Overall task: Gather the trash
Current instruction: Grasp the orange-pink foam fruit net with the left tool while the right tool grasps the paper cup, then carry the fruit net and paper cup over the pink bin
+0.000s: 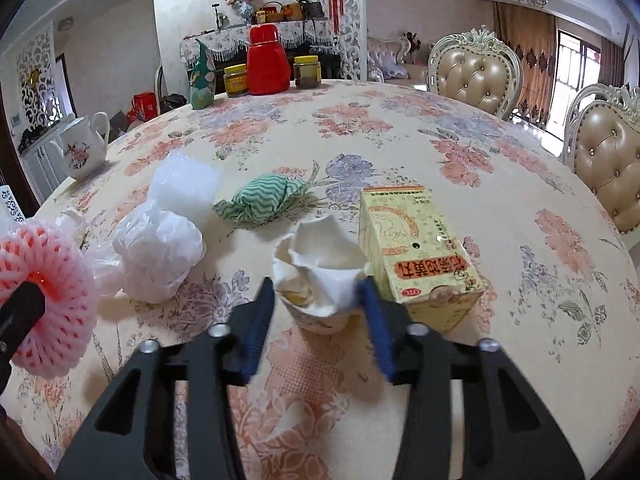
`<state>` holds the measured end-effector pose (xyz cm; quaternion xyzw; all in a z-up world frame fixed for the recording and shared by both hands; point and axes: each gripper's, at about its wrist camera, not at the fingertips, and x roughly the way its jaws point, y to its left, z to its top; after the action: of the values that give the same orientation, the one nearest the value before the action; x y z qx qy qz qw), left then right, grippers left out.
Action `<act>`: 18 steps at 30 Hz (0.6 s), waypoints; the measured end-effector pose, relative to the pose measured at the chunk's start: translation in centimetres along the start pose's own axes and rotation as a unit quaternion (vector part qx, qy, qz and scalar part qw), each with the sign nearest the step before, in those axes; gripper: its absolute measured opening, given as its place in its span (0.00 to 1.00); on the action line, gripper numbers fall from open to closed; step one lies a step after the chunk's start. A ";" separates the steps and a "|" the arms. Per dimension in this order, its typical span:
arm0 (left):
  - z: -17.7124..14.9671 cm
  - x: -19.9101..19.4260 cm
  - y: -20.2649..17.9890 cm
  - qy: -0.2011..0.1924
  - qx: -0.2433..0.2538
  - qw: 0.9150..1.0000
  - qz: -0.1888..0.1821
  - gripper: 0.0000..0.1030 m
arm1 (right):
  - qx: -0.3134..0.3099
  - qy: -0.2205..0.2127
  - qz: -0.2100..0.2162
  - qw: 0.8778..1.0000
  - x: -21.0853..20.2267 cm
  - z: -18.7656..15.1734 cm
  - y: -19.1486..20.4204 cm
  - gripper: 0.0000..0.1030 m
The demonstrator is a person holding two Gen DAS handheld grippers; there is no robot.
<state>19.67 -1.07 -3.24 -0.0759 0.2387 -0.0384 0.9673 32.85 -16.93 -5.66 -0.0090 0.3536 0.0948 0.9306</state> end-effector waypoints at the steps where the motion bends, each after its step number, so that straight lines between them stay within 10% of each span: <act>1: 0.0 0.1 -0.1 0.001 0.001 1.000 -0.001 0.42 | 0.000 -0.002 0.001 1.000 -0.1 0.0 0.0 0.40; 18: -0.1 0.6 0.0 0.002 0.009 1.000 0.009 0.42 | -0.002 -0.029 0.013 0.999 -5.2 -2.6 0.6 0.38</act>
<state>20.13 -1.11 -3.61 -0.0652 0.2409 -0.0318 0.9678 27.18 -17.46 -4.15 -0.0034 0.3264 0.1076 0.9391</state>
